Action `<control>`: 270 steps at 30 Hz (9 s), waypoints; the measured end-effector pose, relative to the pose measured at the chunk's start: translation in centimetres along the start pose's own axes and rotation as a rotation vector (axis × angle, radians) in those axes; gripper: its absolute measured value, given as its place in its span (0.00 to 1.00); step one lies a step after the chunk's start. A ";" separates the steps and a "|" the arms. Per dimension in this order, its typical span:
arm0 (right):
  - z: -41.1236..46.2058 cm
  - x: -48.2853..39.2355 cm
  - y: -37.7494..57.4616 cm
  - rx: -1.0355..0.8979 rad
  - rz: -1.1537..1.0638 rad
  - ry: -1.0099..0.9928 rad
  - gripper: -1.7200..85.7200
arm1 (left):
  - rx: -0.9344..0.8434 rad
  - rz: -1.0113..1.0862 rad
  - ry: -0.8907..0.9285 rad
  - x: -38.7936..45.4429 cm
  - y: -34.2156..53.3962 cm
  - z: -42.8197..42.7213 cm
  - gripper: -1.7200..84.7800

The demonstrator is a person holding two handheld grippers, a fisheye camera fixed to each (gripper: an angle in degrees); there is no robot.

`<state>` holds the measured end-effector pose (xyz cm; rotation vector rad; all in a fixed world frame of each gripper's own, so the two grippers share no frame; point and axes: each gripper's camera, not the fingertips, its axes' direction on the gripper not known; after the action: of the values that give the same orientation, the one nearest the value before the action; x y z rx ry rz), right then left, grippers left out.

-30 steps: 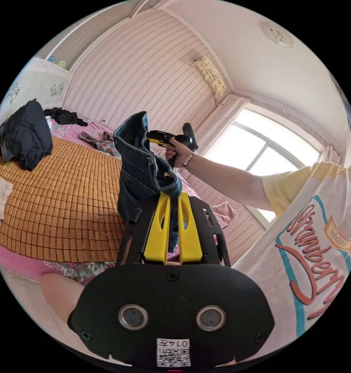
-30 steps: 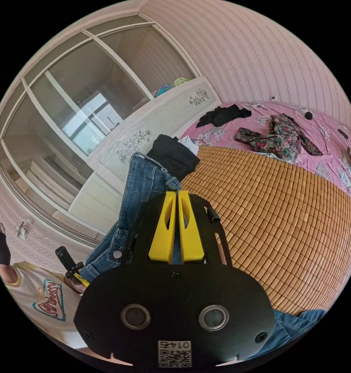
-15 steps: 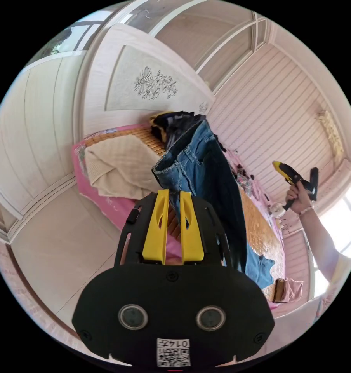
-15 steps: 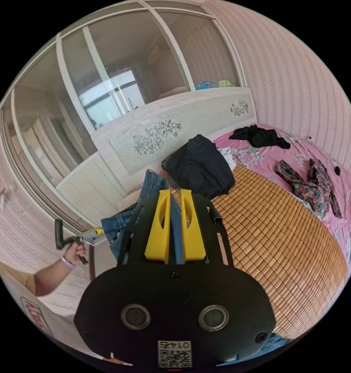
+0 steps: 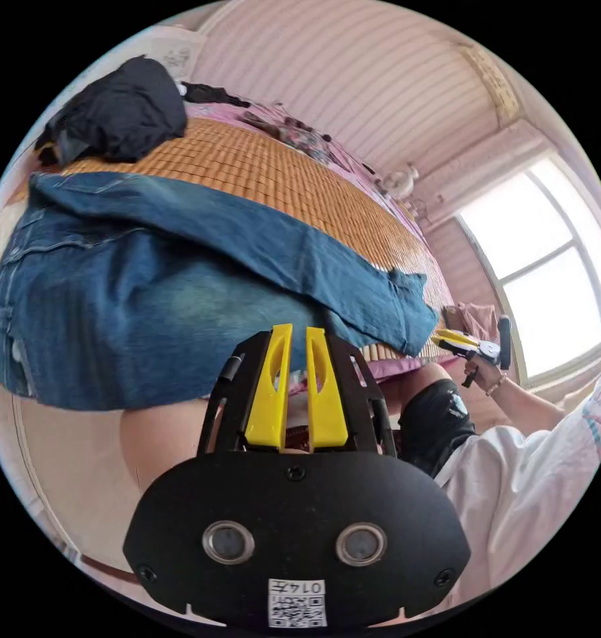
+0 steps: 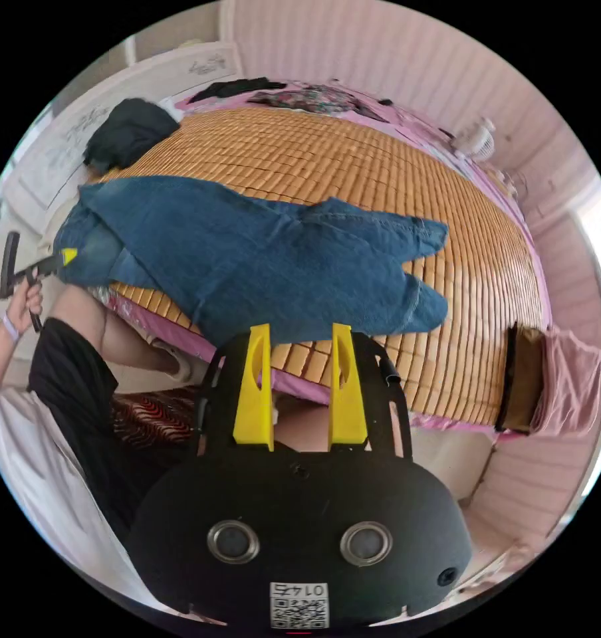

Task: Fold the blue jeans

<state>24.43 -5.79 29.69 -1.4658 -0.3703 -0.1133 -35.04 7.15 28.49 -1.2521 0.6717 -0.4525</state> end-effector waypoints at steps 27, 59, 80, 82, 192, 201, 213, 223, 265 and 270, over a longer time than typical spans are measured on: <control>-1.9 18.3 -10.4 0.496 0.158 -0.525 0.08 | -0.258 0.191 -0.262 6.2 -4.2 18.8 0.06; 0.8 23.8 4.9 0.257 0.186 -0.246 0.09 | -0.269 0.186 -0.103 7.5 -4.0 22.3 0.01; 12.9 27.5 13.6 0.464 0.809 -0.461 0.15 | -0.243 0.268 -0.353 9.6 -4.3 25.8 0.03; 12.5 27.3 13.2 0.498 0.766 -0.532 0.11 | -0.235 0.262 -0.356 9.6 -4.1 25.8 0.03; 11.2 7.1 -22.4 -0.038 -0.175 0.464 0.02 | -0.056 -0.066 -0.232 -16.0 -21.1 -8.4 0.01; 8.0 9.4 -18.4 0.117 -0.052 0.337 0.02 | 0.208 -0.285 -0.052 -19.2 -15.9 -14.4 0.02; 1.9 19.2 1.4 0.214 0.336 0.144 0.03 | 0.567 -0.947 -0.495 -26.7 10.0 -31.0 0.11; 2.4 27.6 11.9 0.179 0.735 -0.096 0.13 | 0.788 -1.170 -0.085 -31.7 15.3 -31.0 0.09; 10.2 26.3 -16.0 0.044 0.371 0.111 0.13 | 0.254 -0.402 -0.298 -18.6 -11.6 -18.6 0.05; 10.2 22.7 -16.8 -0.006 0.103 0.179 0.10 | -0.048 -0.149 -0.757 -13.1 -13.8 -9.3 0.02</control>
<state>38.94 5.79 53.31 -1.4651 -0.1489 -0.1614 -50.30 5.39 43.05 -1.3972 -0.0541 -0.0580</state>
